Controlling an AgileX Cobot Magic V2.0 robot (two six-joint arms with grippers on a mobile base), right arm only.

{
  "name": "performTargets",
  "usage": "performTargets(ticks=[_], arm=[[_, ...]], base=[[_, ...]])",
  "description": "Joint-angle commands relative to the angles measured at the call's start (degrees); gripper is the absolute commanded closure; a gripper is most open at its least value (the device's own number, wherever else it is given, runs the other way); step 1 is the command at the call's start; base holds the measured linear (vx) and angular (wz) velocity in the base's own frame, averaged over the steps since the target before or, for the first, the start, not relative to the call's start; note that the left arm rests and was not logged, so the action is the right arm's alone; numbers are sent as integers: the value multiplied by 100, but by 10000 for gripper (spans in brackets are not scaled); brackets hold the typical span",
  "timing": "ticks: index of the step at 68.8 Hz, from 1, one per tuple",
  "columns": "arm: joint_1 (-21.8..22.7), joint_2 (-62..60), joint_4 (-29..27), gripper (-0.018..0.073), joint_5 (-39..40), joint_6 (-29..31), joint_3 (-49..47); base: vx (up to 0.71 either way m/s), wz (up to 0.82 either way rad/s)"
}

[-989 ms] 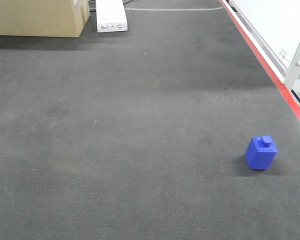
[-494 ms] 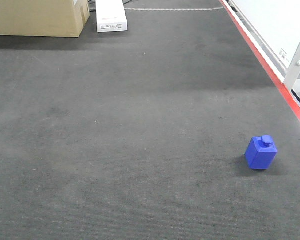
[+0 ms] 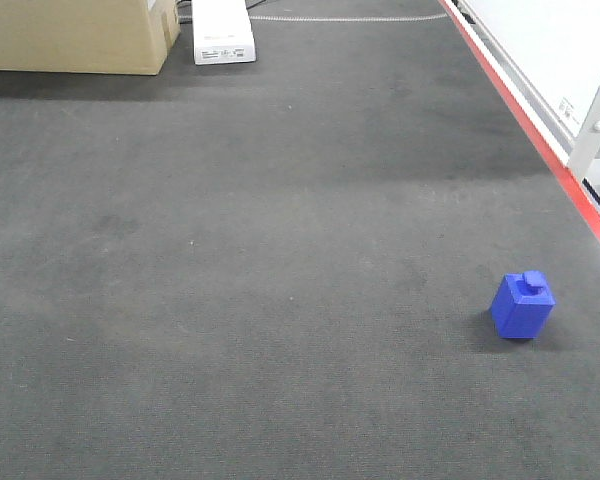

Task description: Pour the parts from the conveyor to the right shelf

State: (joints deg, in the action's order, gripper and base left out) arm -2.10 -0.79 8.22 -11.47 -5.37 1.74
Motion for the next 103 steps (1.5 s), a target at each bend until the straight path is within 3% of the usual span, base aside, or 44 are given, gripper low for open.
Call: performTargets(ticks=[1,12,30,36,61,76,83,96,103], arm=[[35,-88,57,565,536,26,-22],[35,-88,57,565,1299,26,-22],[35,-88,51,565,3978,26,-141],[35,-88,51,565,4206,26,-503],[35,783,51,565,2799,74,-2930],[35,2273,51,531,1075,24,-4230],[35,2904,16,430,352,24,-4557],[35,3738,-425,53,-381,24,-4625],[35,4150,-321,-104,-664,89,-4618]], base=[[0,0],[0,0],[0,0],[0,0],[0,0],[0,0],[0,0],[0,0],[0,0]])
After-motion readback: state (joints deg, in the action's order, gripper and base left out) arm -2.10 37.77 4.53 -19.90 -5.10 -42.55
